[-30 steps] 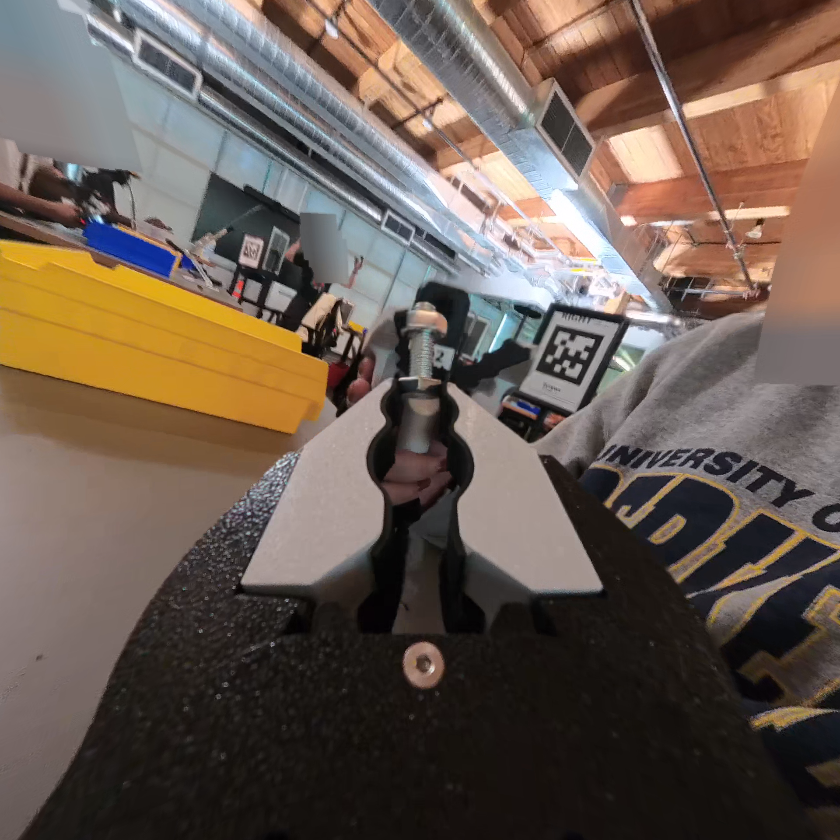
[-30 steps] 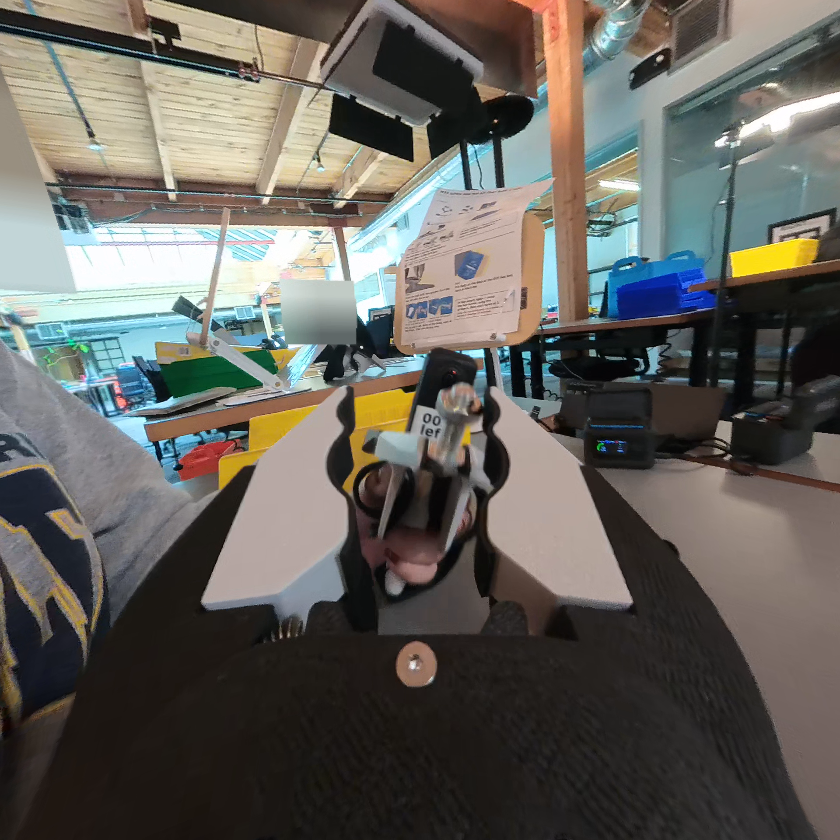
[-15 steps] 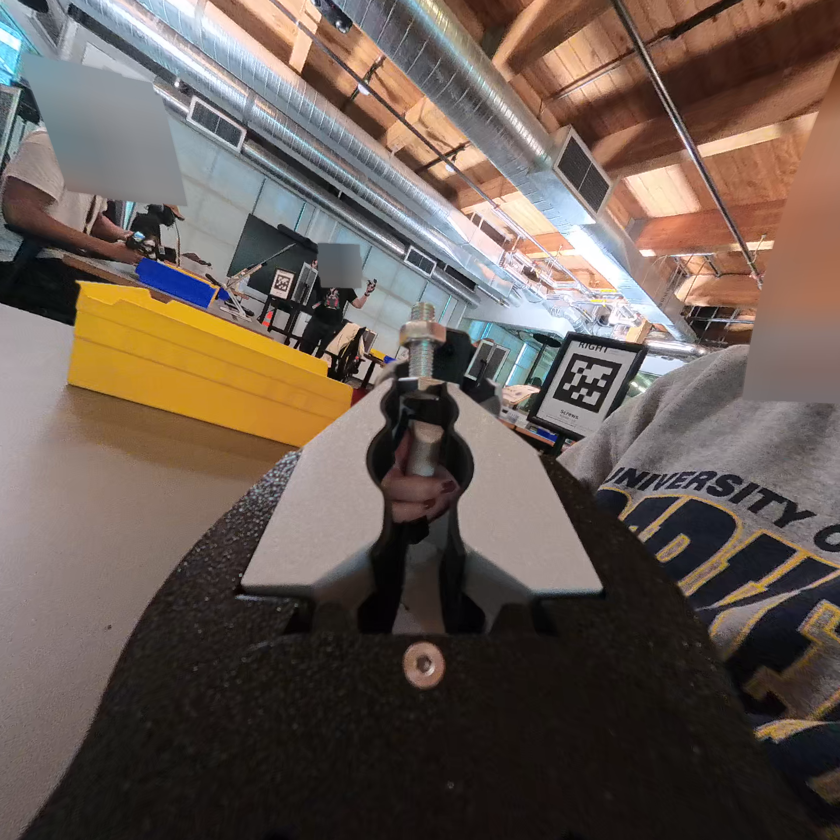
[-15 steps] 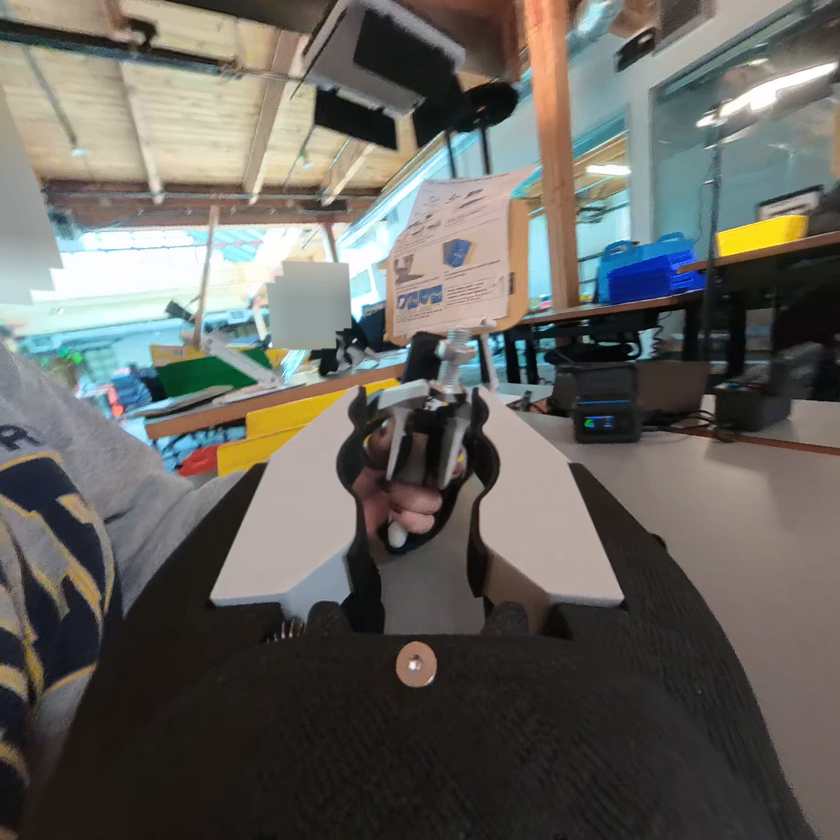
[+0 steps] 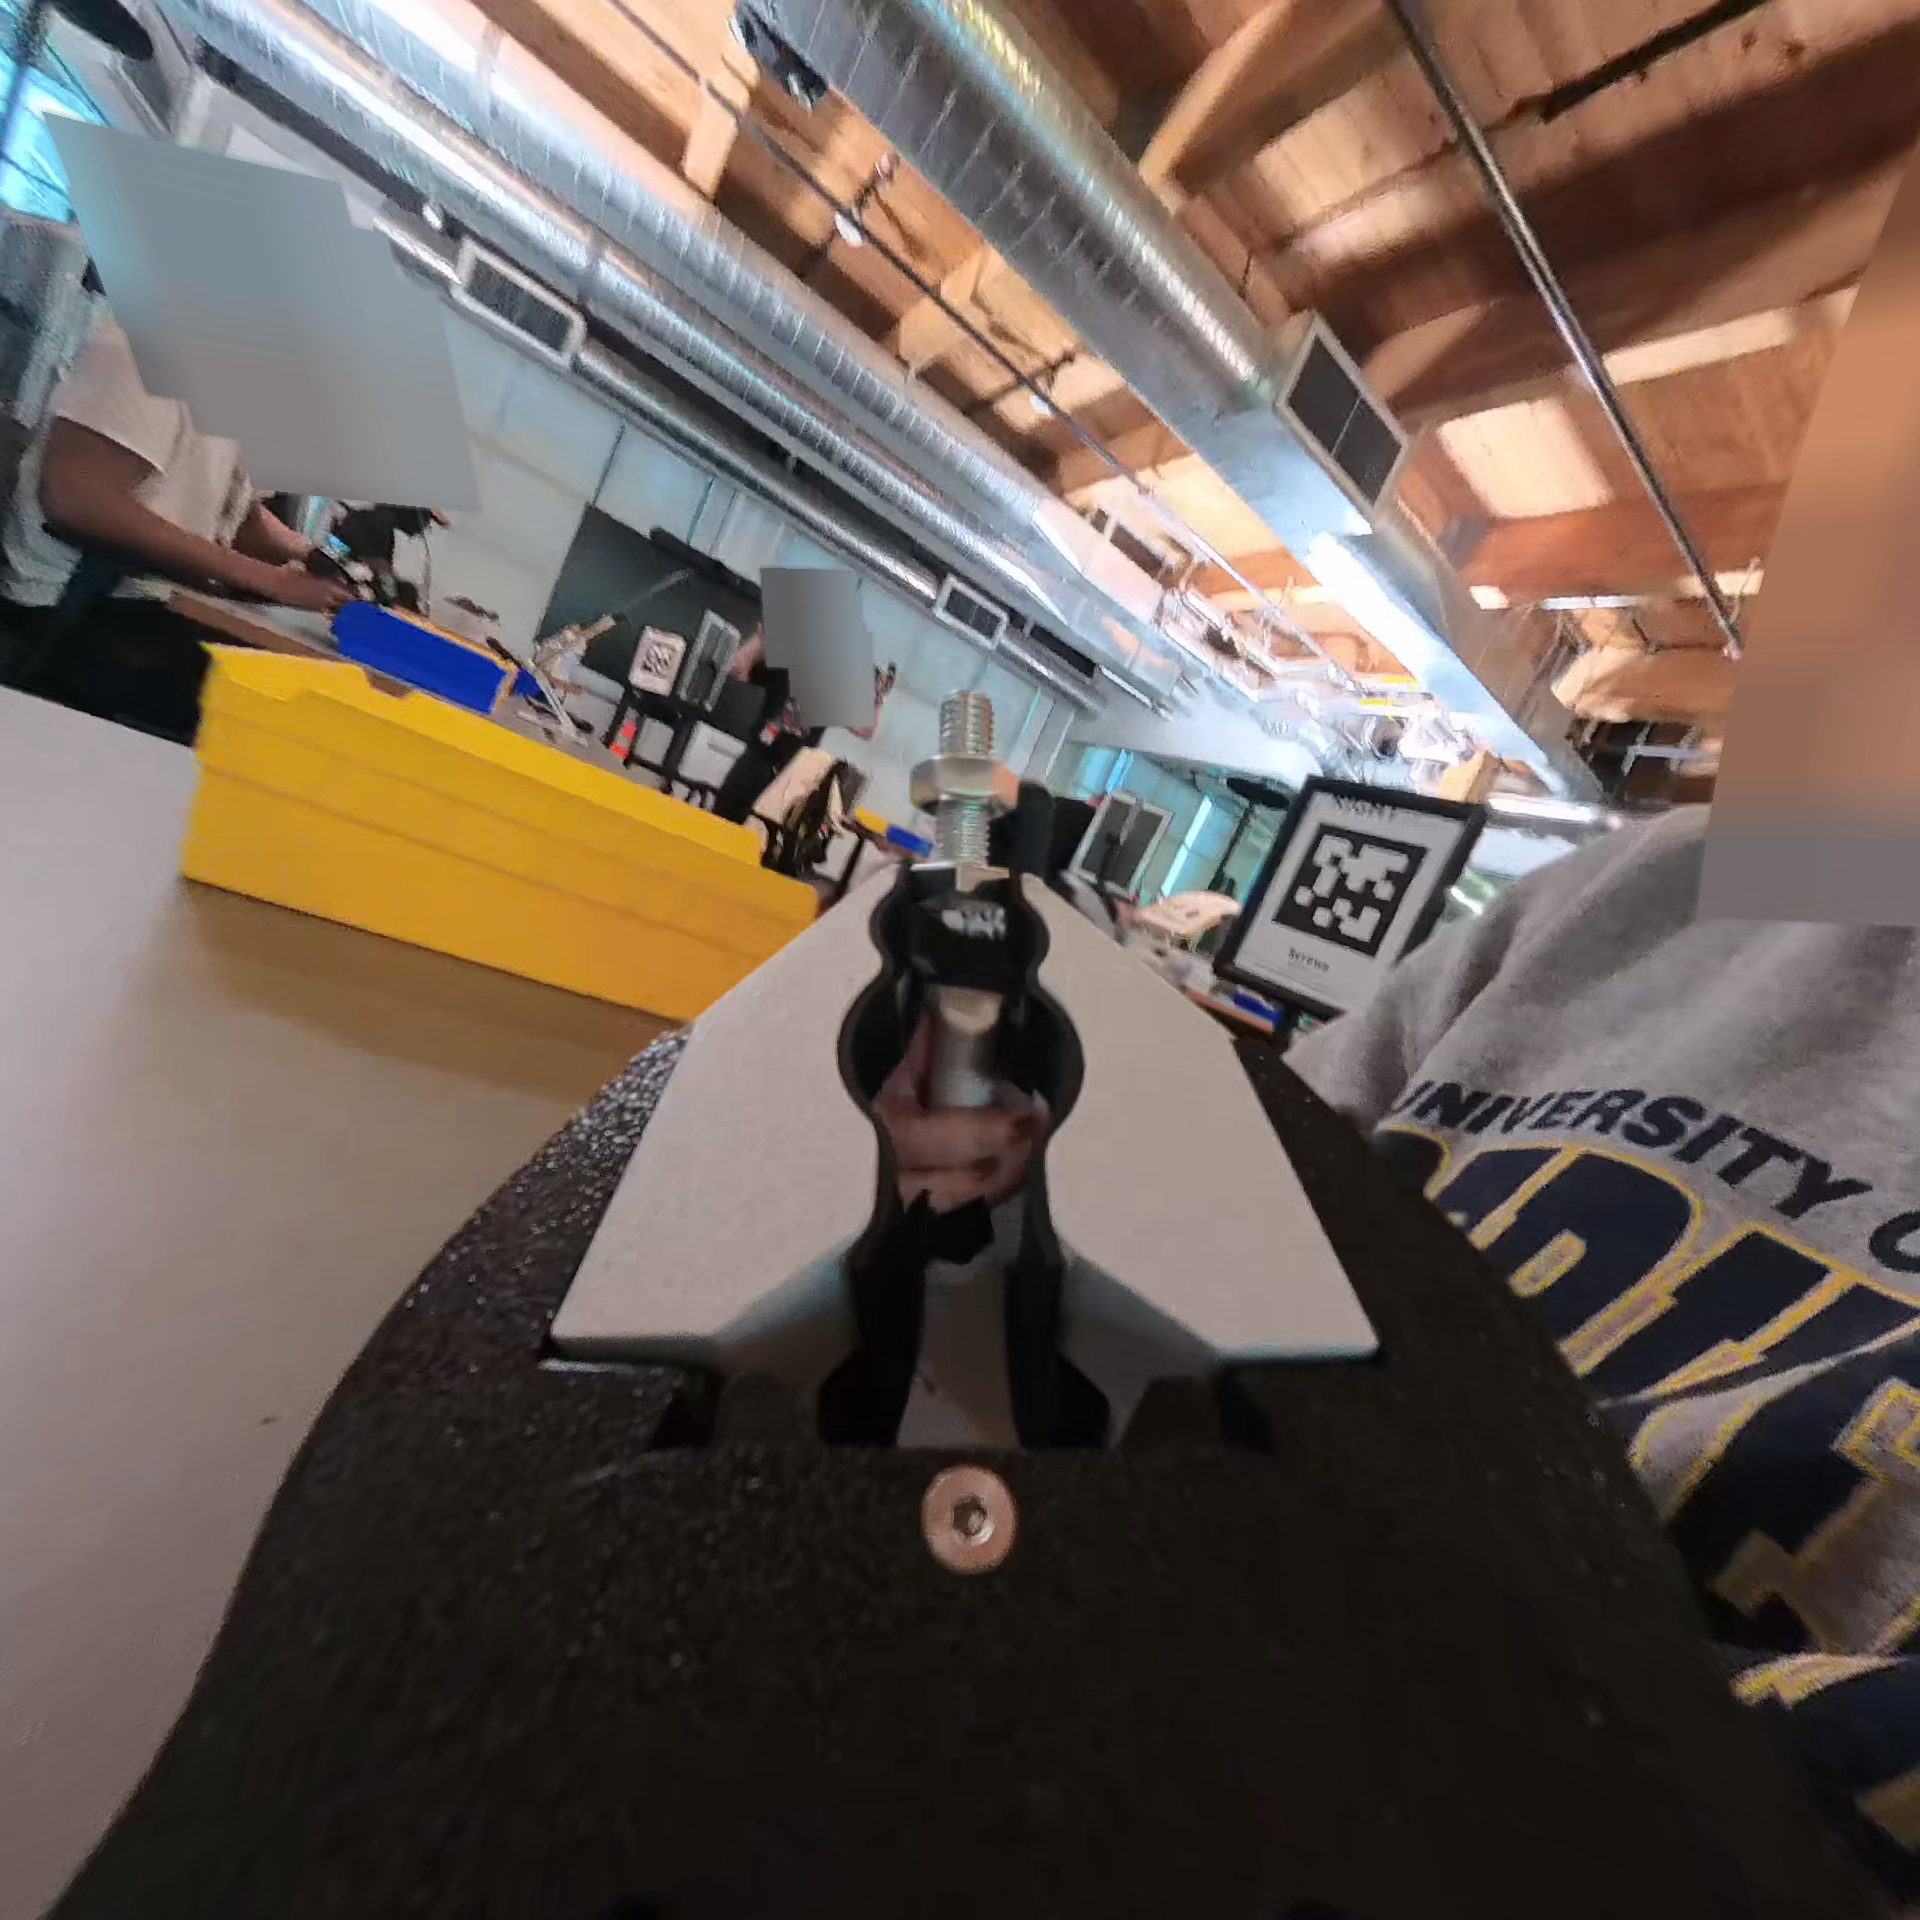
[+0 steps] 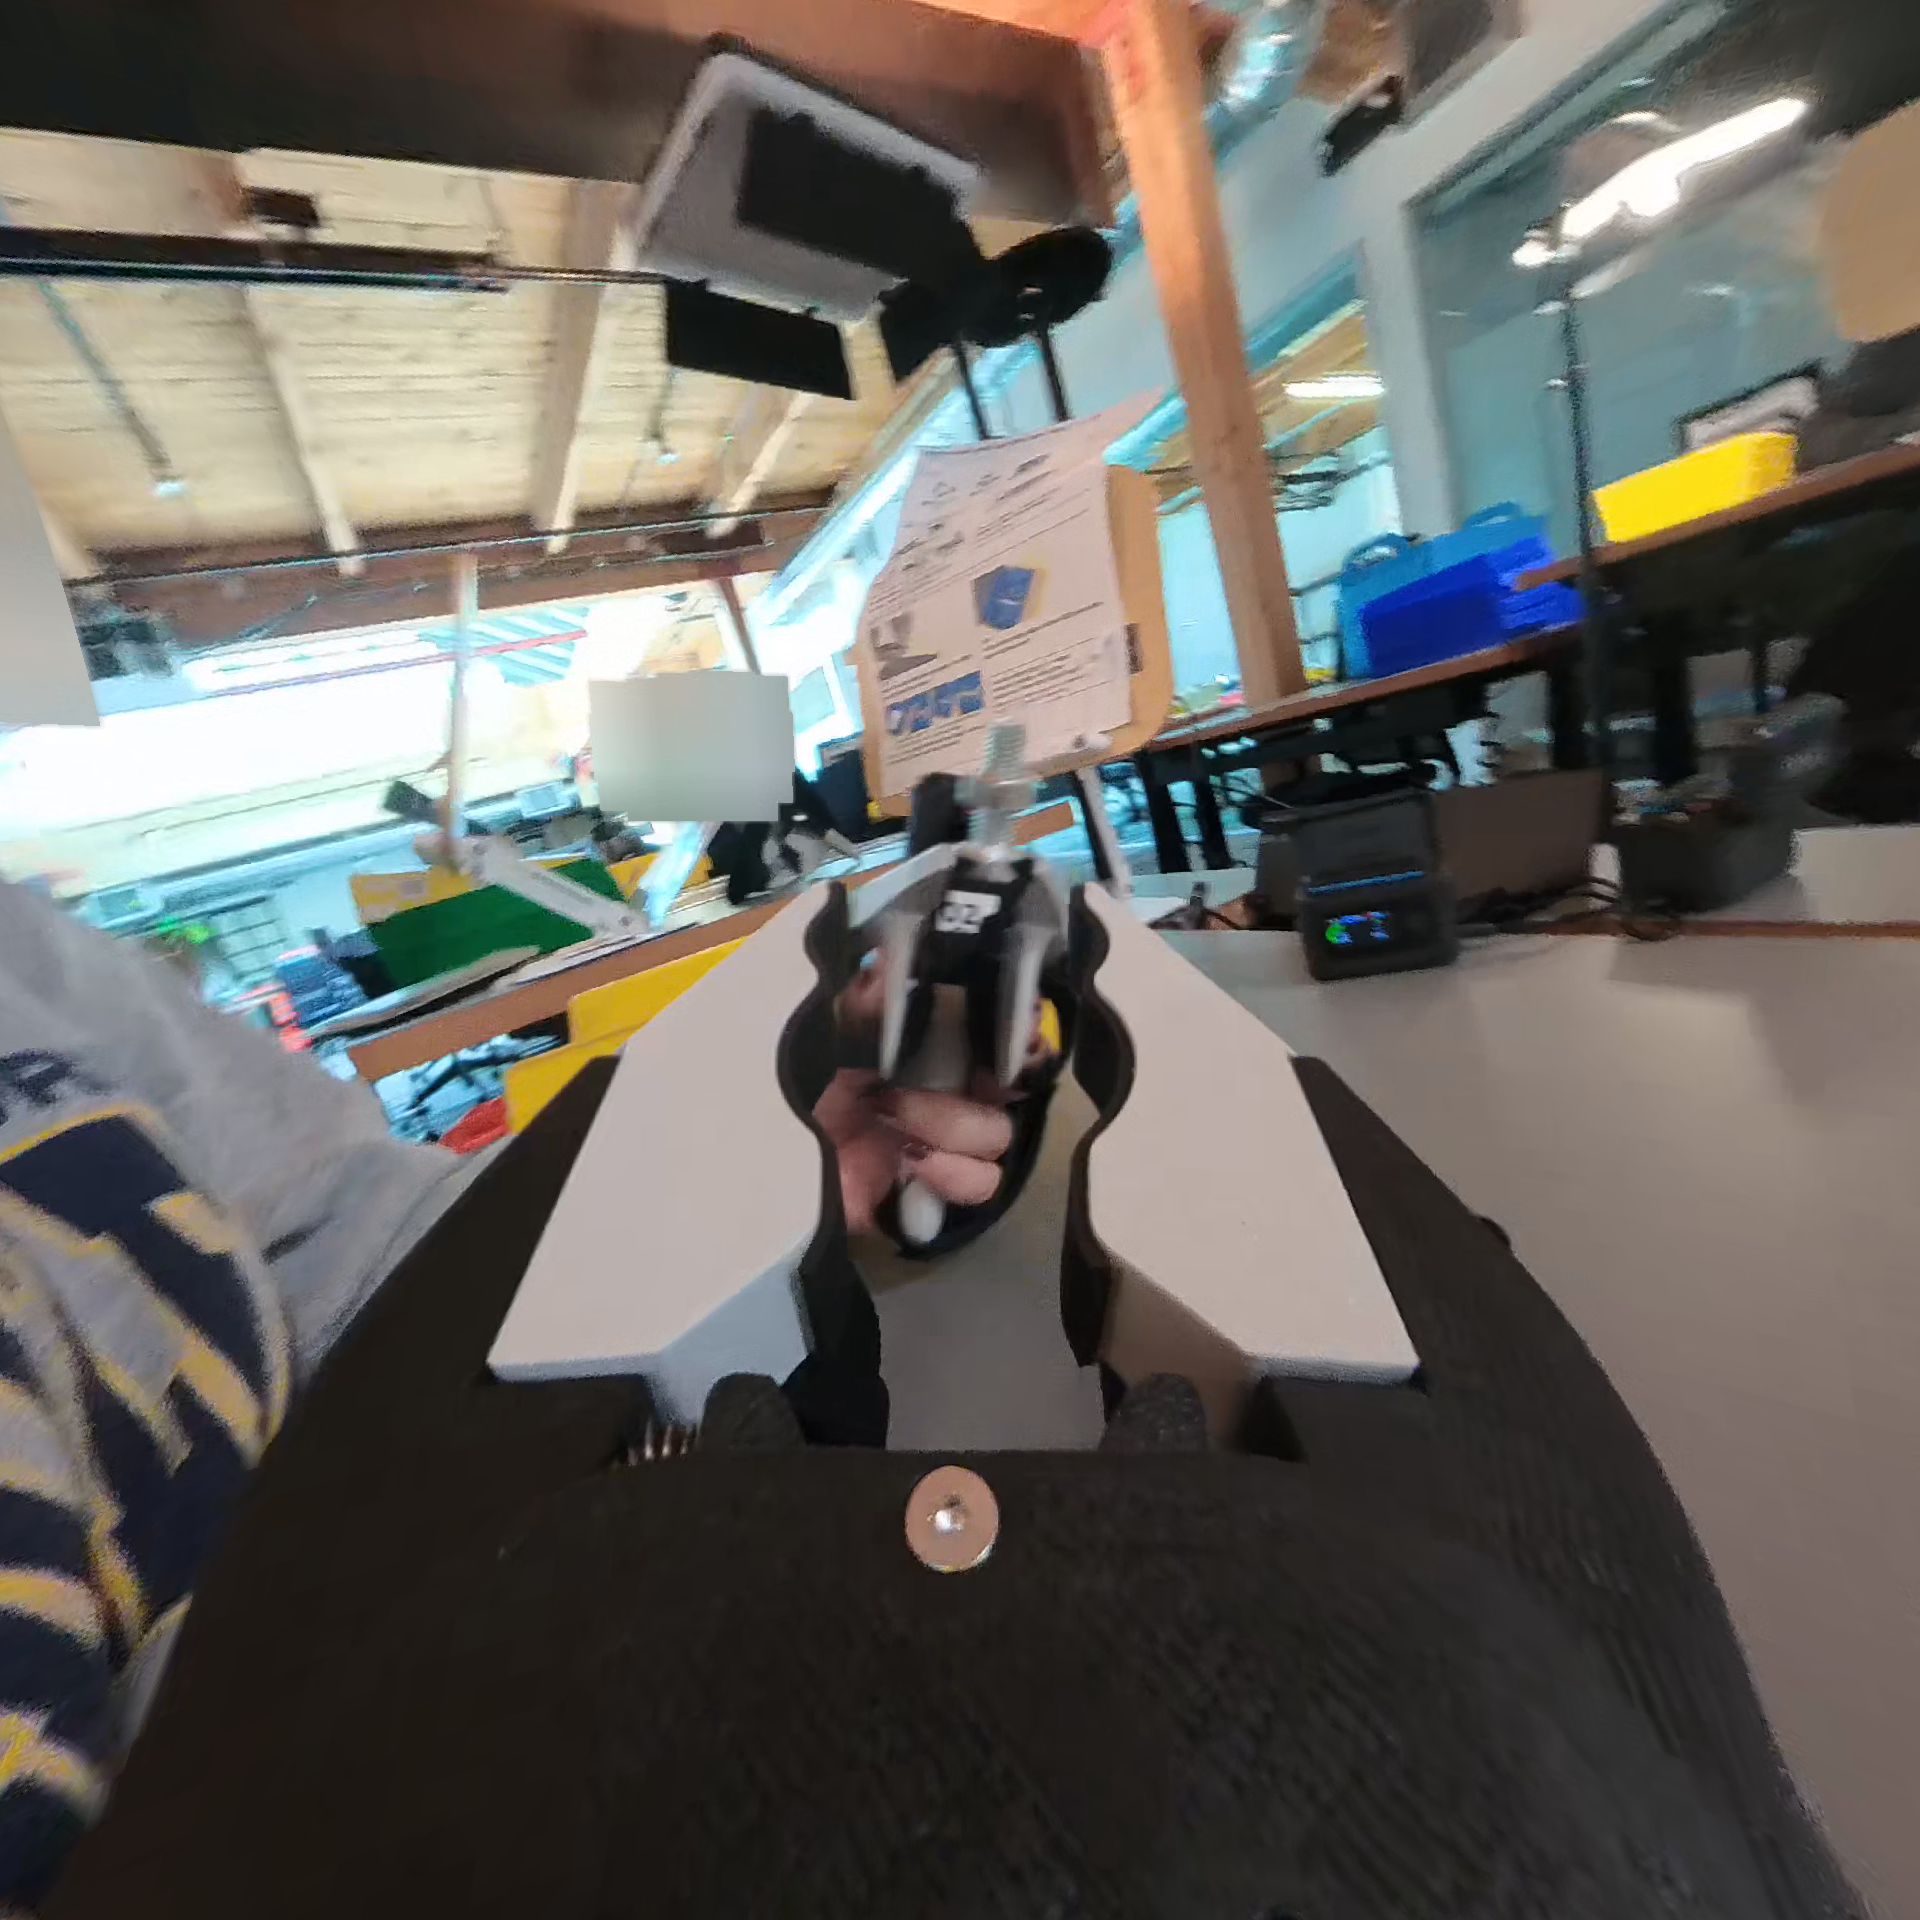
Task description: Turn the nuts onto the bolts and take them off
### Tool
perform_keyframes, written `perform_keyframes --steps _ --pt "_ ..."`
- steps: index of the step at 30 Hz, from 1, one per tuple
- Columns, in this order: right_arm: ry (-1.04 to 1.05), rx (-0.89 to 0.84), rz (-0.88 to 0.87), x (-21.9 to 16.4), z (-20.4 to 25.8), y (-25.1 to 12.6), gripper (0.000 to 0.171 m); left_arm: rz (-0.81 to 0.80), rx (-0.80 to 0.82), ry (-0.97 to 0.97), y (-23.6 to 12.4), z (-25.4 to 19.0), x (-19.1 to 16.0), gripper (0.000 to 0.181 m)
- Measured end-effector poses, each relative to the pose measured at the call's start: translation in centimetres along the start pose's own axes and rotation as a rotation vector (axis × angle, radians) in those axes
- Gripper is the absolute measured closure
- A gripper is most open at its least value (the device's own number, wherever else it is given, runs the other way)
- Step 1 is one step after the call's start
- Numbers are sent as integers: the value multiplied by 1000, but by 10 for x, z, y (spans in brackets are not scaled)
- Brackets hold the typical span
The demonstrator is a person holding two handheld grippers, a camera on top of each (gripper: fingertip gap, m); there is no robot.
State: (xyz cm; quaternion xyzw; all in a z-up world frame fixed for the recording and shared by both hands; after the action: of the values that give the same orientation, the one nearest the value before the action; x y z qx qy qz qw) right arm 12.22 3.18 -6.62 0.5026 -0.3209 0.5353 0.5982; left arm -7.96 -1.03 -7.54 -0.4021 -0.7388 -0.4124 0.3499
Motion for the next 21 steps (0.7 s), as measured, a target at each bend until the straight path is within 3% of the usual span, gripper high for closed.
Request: perform_keyframes --steps 6,8,14,15,17,21 --pt "22 -17 68 2 -1 18 142 142 -61 -17 22 -3 -15 166" --pt "38 28 96 1 0 20 154 151 -63 -20 23 -2 -16 166" --pt "-14 -39 146 2 -1 11 155 185 15 -6 30 1 -22 166" --pt "-33 -56 151 4 -1 8 155 179 30 -3 31 2 -22 160" --pt "-83 -108 147 13 -1 0 155 160 114 -23 30 8 -21 115" --pt "-286 -320 179 55 -5 -35 155 156 339 125 23 10 -16 94"
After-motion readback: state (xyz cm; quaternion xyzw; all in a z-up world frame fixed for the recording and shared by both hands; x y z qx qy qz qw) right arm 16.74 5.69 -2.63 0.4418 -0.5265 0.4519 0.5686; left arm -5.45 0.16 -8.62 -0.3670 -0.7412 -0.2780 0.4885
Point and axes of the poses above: each gripper's, where its closed fingertips meet, y out along the fingers, x out of its top, z = x × y across the jaws, the point moved 10 cm from there along -y, back along the fingers, and after that the axes turned 5 degrees about z, right-handed, at the moved point
